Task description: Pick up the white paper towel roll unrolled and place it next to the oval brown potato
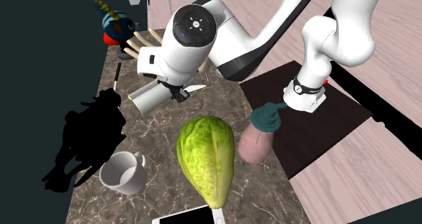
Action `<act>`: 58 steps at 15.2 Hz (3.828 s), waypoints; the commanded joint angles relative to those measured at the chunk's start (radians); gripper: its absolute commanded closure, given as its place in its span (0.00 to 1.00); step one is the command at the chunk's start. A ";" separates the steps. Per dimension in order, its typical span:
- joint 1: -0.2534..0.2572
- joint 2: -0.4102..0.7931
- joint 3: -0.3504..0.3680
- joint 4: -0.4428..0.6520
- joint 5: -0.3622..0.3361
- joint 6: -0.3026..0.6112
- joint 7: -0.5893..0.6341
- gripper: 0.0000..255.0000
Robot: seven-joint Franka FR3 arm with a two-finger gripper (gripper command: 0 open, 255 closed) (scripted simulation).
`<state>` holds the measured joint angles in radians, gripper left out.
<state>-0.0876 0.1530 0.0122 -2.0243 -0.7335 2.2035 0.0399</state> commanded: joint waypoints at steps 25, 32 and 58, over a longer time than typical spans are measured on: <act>-0.103 -0.223 -0.095 -0.085 0.056 0.004 -0.270 1.00; -0.185 -0.281 -0.195 -0.166 0.043 0.117 -0.406 1.00; -0.368 -0.150 -0.476 -0.191 0.132 0.483 -0.800 1.00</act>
<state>-0.4544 -0.0084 -0.4622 -2.2132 -0.5994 2.6726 -0.7653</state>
